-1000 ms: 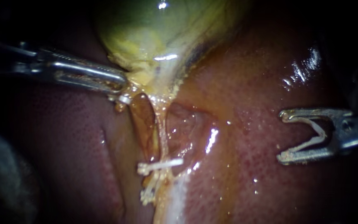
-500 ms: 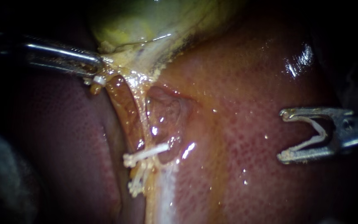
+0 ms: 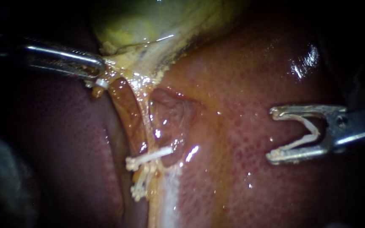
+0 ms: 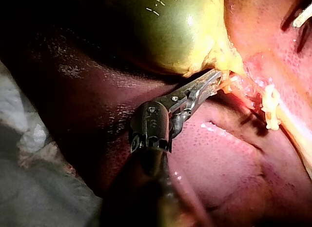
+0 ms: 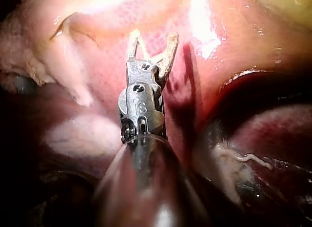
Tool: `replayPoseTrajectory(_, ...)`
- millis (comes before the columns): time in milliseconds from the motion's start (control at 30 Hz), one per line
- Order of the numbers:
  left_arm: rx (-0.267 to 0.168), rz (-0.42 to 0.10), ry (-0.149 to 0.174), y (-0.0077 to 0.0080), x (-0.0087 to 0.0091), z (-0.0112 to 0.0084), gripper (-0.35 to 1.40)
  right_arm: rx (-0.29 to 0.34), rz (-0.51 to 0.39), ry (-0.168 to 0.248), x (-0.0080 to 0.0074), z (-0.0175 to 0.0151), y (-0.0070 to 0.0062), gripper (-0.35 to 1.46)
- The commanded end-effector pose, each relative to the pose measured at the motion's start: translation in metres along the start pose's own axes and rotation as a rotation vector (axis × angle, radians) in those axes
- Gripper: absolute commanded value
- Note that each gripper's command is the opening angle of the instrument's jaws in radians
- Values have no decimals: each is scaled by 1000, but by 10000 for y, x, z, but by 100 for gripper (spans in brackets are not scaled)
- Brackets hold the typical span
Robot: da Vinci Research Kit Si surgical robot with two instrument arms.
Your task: Clipping second clip right tube
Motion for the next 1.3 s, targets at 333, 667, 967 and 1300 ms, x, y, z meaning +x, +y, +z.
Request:
replayPoseTrajectory(333, 1, 0, 0, 1, 0, 1, -35, 78, 132, 33, 26, 47, 3, 48)
replayPoseTrajectory(667, 2, -1, 1, 2, 1, 1, -35, 115, 265, 49, 48, 96, 16, 47)
replayPoseTrajectory(967, 2, -1, 1, 3, 1, 2, -35, 131, 317, 48, 49, 126, 27, 47)
replayPoseTrajectory(1300, 3, -1, 1, 3, 1, 2, -35, 136, 351, 36, 29, 150, 34, 47)
